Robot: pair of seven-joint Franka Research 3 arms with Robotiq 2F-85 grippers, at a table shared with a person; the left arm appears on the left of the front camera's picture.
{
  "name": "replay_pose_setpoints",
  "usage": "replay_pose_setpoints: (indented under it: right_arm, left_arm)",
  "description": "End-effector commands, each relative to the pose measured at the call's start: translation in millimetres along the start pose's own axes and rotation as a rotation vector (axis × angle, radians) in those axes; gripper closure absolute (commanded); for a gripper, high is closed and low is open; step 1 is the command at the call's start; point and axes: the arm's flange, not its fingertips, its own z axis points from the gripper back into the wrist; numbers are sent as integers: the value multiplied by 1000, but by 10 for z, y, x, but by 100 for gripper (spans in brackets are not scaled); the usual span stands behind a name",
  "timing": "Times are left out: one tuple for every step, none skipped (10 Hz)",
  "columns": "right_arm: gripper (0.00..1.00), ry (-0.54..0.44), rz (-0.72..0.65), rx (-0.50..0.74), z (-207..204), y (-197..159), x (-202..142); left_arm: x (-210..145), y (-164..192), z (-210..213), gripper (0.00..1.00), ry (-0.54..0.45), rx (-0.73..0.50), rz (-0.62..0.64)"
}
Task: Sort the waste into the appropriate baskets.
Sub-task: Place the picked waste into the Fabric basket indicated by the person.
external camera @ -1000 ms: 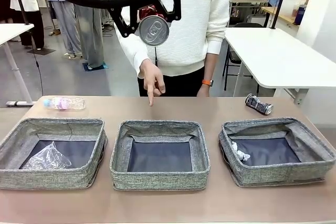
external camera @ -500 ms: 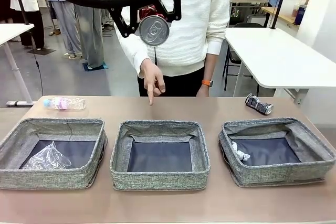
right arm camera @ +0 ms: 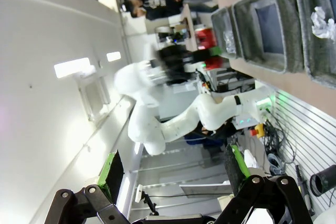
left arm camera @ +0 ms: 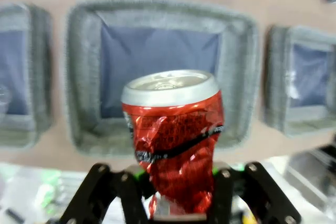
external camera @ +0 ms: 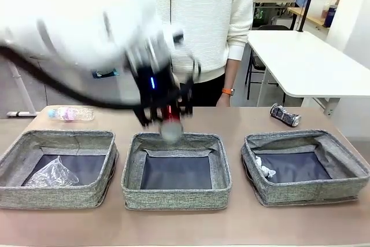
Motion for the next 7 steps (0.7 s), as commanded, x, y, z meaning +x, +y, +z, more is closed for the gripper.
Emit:
replay_pose_setpoints:
  right_arm:
    - [0, 1, -8, 11, 5, 57, -14]
    - [0, 1, -8, 11, 5, 57, -14]
    - [0, 1, -8, 11, 5, 57, -14]
    - [0, 1, -8, 11, 5, 57, -14]
    - [0, 1, -8, 11, 5, 57, -14]
    - [0, 1, -8, 11, 5, 57, -14]
    - [0, 1, -8, 11, 5, 57, -14]
  left_arm:
    - [18, -114, -564, 93, -22, 38, 84]
    - [74, -165, -607, 93, -79, 37, 94]
    - [114, -189, -585, 93, -77, 24, 85]
    - [145, -162, -583, 93, -75, 19, 97]
    - [165, -126, -596, 93, -63, 17, 104]
    - [173, -108, -608, 93, -50, 8, 108]
    - [179, -107, -614, 93, -50, 15, 106]
